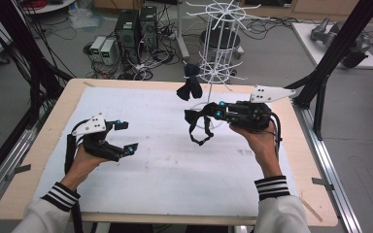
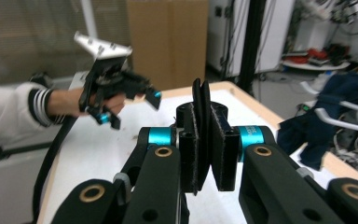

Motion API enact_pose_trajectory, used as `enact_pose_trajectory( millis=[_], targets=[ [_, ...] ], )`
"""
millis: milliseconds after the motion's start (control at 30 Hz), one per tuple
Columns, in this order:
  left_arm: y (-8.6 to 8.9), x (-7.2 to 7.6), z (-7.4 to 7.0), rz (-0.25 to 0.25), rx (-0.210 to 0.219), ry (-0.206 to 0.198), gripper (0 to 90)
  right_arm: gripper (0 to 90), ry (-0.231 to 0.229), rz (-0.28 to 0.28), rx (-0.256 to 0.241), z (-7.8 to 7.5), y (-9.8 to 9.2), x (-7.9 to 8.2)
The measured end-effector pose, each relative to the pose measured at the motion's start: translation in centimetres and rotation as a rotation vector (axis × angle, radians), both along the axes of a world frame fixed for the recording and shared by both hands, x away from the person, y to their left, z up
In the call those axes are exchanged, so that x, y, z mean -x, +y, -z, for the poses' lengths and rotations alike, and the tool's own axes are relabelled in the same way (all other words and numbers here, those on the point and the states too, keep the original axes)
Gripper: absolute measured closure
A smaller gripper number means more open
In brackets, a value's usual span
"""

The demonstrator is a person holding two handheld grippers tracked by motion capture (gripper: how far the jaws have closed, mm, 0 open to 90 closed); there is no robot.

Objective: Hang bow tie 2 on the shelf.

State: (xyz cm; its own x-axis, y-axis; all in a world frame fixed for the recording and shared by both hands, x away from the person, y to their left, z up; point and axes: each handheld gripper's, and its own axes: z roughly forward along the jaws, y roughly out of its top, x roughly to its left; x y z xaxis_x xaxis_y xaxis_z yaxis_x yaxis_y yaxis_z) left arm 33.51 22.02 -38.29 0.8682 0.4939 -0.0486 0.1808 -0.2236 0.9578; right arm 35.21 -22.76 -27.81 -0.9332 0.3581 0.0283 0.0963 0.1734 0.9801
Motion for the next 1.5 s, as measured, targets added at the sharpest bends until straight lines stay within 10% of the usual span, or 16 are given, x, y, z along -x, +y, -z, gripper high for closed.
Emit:
enact_pose_trajectory(
  millis=[1500],
  targets=[
    [5.2, 4.1, 4.8, -0.183, 0.092, -0.084, 9.9, 83.3, -0.034, 0.208, -0.169, -0.4, -1.0, -3.3]
  ],
)
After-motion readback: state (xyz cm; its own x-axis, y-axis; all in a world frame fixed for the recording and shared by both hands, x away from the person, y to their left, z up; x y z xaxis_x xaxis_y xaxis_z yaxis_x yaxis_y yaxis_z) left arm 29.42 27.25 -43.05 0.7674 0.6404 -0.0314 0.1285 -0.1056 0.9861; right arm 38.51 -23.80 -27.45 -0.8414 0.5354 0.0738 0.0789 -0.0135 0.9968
